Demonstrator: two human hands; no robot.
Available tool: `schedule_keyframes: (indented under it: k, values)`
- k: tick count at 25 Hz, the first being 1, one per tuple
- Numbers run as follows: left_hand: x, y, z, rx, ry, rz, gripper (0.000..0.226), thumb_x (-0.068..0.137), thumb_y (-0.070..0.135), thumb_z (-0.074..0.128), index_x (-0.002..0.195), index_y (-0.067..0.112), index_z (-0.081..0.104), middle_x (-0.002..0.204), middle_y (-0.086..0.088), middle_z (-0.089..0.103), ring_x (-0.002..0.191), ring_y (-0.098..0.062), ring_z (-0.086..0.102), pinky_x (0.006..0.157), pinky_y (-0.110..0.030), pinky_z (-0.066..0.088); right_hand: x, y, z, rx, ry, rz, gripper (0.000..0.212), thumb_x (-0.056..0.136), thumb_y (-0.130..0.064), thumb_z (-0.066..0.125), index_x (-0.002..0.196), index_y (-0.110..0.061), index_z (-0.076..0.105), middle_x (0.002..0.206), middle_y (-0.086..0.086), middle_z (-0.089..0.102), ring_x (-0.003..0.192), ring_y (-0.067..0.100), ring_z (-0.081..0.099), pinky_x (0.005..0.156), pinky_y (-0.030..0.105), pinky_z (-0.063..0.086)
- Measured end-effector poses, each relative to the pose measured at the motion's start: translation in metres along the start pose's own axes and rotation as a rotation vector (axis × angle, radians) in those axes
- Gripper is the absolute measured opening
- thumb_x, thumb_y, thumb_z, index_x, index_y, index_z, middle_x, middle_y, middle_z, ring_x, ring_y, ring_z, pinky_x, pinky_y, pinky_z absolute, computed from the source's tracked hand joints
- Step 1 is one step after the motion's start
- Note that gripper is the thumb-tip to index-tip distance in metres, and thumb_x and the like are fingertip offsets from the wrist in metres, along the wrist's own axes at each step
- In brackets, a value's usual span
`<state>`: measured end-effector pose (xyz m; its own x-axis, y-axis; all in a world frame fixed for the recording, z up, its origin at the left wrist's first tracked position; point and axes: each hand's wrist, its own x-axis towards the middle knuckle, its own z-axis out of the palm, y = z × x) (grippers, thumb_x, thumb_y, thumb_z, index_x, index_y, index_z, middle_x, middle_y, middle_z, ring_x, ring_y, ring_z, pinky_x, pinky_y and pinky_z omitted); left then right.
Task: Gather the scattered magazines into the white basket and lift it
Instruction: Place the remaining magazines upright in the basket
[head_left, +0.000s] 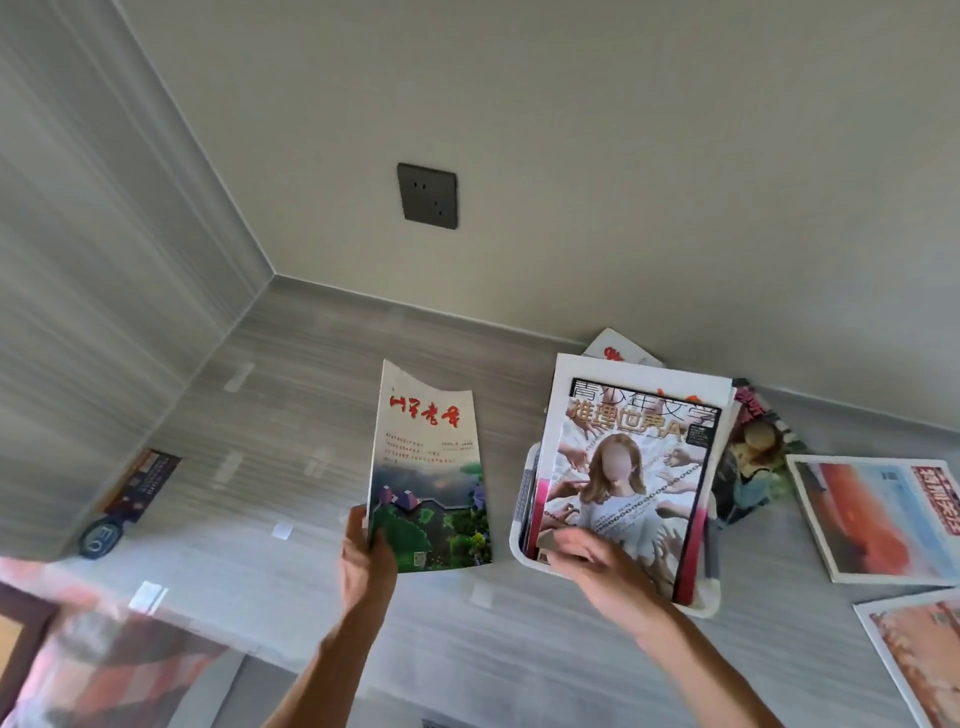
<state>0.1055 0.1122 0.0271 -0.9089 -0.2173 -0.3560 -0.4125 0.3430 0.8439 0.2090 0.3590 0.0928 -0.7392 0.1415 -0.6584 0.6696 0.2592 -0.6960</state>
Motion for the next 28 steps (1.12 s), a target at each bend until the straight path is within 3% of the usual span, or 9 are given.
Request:
schedule_keyframes:
  k: [4, 7, 11, 13, 16, 19, 23, 25, 28]
  values:
    - [-0.019, 0.047, -0.025, -0.312, -0.121, 0.166, 0.055, 0.09, -0.012, 0.046, 0.095, 0.04, 0.061, 0.086, 0.006, 0.063, 0.073, -0.008, 0.058, 0.061, -0.026, 0.05, -0.011, -0.027, -0.034, 0.292, 0.213, -0.122, 0.039, 0.088, -0.023, 0.069, 0.124, -0.018, 0.055, 0.104, -0.009, 0.073, 0.086, 0.007, 0.071, 0.072, 0.023, 0.054]
    - [-0.027, 0.084, -0.026, -0.451, -0.333, 0.293, 0.042, 0.091, -0.009, 0.052, 0.11, 0.027, 0.062, 0.095, 0.005, 0.065, 0.088, -0.012, 0.057, 0.079, -0.031, 0.05, -0.021, -0.047, -0.059, 0.405, 0.218, -0.312, 0.05, 0.083, -0.01, 0.074, 0.125, -0.022, 0.051, 0.092, -0.007, 0.075, 0.068, 0.005, 0.069, 0.047, 0.015, 0.048]
    - [-0.06, 0.122, 0.033, -0.473, -0.604, 0.355, 0.039, 0.081, -0.002, 0.057, 0.113, 0.02, 0.062, 0.1, 0.0, 0.069, 0.092, -0.014, 0.063, 0.082, -0.03, 0.055, -0.036, -0.045, -0.115, 0.444, 0.345, -0.414, 0.029, 0.089, -0.007, 0.065, 0.105, -0.031, 0.066, 0.073, 0.001, 0.07, 0.053, 0.011, 0.063, 0.041, 0.022, 0.048]
    - [-0.069, 0.126, 0.069, -0.322, -0.595, 0.359, 0.037, 0.075, -0.003, 0.061, 0.104, 0.018, 0.065, 0.085, 0.007, 0.07, 0.079, -0.011, 0.064, 0.07, -0.025, 0.056, -0.035, -0.031, -0.142, 0.484, 0.451, -0.353, 0.03, 0.091, -0.002, 0.06, 0.101, -0.03, 0.067, 0.077, 0.005, 0.07, 0.055, 0.016, 0.068, 0.045, 0.024, 0.054]
    - [-0.064, 0.113, 0.104, 0.125, -0.459, 0.406, 0.018, 0.07, -0.001, 0.062, 0.078, 0.014, 0.069, 0.06, 0.01, 0.064, 0.058, -0.016, 0.055, 0.046, -0.02, 0.04, -0.022, 0.002, -0.144, 0.399, 0.474, -0.189, 0.024, 0.096, -0.005, 0.054, 0.11, -0.022, 0.062, 0.092, 0.008, 0.068, 0.065, 0.017, 0.071, 0.055, 0.027, 0.058]
    - [-0.054, 0.088, 0.107, 0.446, -0.389, 0.327, 0.015, 0.077, 0.002, 0.061, 0.079, 0.012, 0.072, 0.075, -0.006, 0.073, 0.071, -0.028, 0.067, 0.06, -0.031, 0.05, -0.009, 0.043, -0.115, 0.346, 0.528, 0.005, 0.026, 0.092, -0.008, 0.059, 0.116, -0.015, 0.059, 0.095, 0.001, 0.067, 0.074, 0.018, 0.067, 0.065, 0.034, 0.057]
    - [-0.035, 0.069, 0.094, 0.429, -0.318, 0.158, 0.026, 0.072, 0.007, 0.065, 0.094, 0.021, 0.068, 0.073, 0.004, 0.069, 0.077, -0.028, 0.067, 0.065, -0.03, 0.051, -0.01, 0.069, -0.104, 0.217, 0.807, 0.059, 0.04, 0.084, -0.03, 0.072, 0.118, -0.021, 0.052, 0.1, -0.003, 0.065, 0.082, 0.021, 0.064, 0.067, 0.036, 0.054]
    - [-0.033, 0.071, 0.1, 0.387, -0.438, 0.021, 0.033, 0.073, 0.009, 0.062, 0.102, 0.024, 0.065, 0.087, -0.001, 0.073, 0.082, -0.027, 0.066, 0.066, -0.029, 0.049, -0.01, 0.084, -0.104, 0.098, 0.73, 0.198, 0.043, 0.085, -0.034, 0.069, 0.12, -0.019, 0.05, 0.096, -0.003, 0.059, 0.08, 0.021, 0.058, 0.066, 0.033, 0.048]
    - [-0.033, 0.073, 0.118, 0.303, -0.564, -0.001, 0.03, 0.069, 0.009, 0.061, 0.095, 0.022, 0.069, 0.086, -0.006, 0.073, 0.077, -0.027, 0.063, 0.064, -0.03, 0.045, -0.01, 0.102, -0.087, 0.35, 0.404, 0.341, 0.04, 0.091, 0.001, 0.049, 0.126, -0.017, 0.049, 0.102, 0.007, 0.059, 0.07, 0.024, 0.071, 0.062, 0.041, 0.061]
